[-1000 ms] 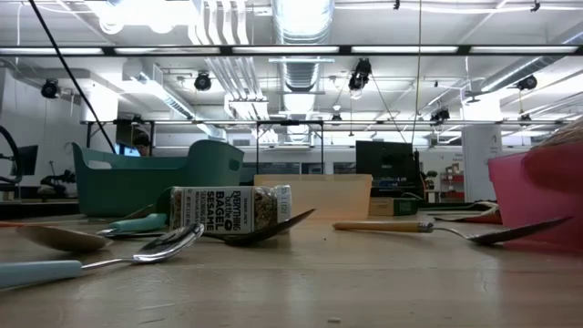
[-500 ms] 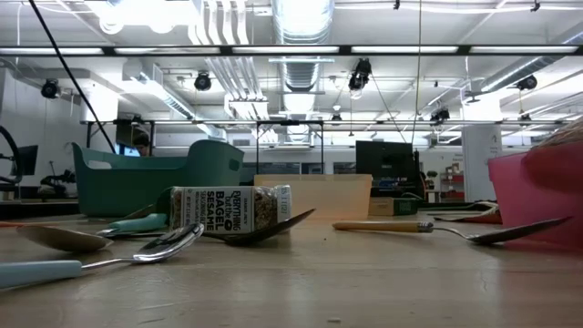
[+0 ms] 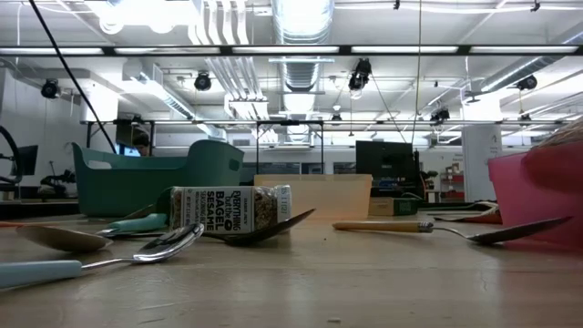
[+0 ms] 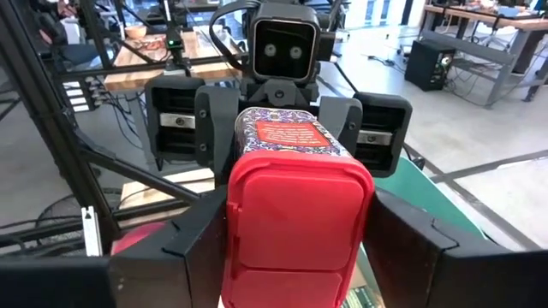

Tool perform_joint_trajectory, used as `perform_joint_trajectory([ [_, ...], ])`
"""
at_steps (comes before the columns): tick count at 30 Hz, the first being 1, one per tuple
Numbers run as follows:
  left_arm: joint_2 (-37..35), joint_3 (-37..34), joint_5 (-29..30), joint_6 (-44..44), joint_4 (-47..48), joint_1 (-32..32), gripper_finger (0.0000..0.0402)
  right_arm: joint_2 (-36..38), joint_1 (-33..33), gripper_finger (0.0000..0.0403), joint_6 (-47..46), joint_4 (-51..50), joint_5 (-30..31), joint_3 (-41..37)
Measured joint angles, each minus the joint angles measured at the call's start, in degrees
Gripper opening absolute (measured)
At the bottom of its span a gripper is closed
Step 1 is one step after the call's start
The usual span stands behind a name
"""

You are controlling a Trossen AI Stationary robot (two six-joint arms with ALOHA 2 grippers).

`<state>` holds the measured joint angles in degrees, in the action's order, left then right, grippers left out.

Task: Pick & Place Food Item
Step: Put the red seasoning can into the orange bin

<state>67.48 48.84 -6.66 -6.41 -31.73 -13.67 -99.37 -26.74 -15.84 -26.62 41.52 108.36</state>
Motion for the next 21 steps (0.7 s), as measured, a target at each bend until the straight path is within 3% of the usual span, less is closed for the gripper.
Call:
perform_joint_trajectory([
  [5,0.0,0.0,0.9,-0.4,0.0,0.0,0.0208,0.0,0.0,0.0214,0.8,-0.1,0.0,0.0],
  [10,0.0,0.0,0.7,-3.6,0.0,0.0,0.0324,-0.2,0.0,0.0213,5.0,-1.1,-0.3,-0.1],
  [14,-0.2,0.0,2.6,-3.6,2.0,0.2,0.0385,-0.1,0.1,0.0212,6.8,-0.7,-1.3,-0.1],
  [21,-1.3,0.0,11.9,-4.4,8.9,0.2,0.0367,0.0,1.3,0.0212,8.3,-2.1,-0.9,-0.1],
])
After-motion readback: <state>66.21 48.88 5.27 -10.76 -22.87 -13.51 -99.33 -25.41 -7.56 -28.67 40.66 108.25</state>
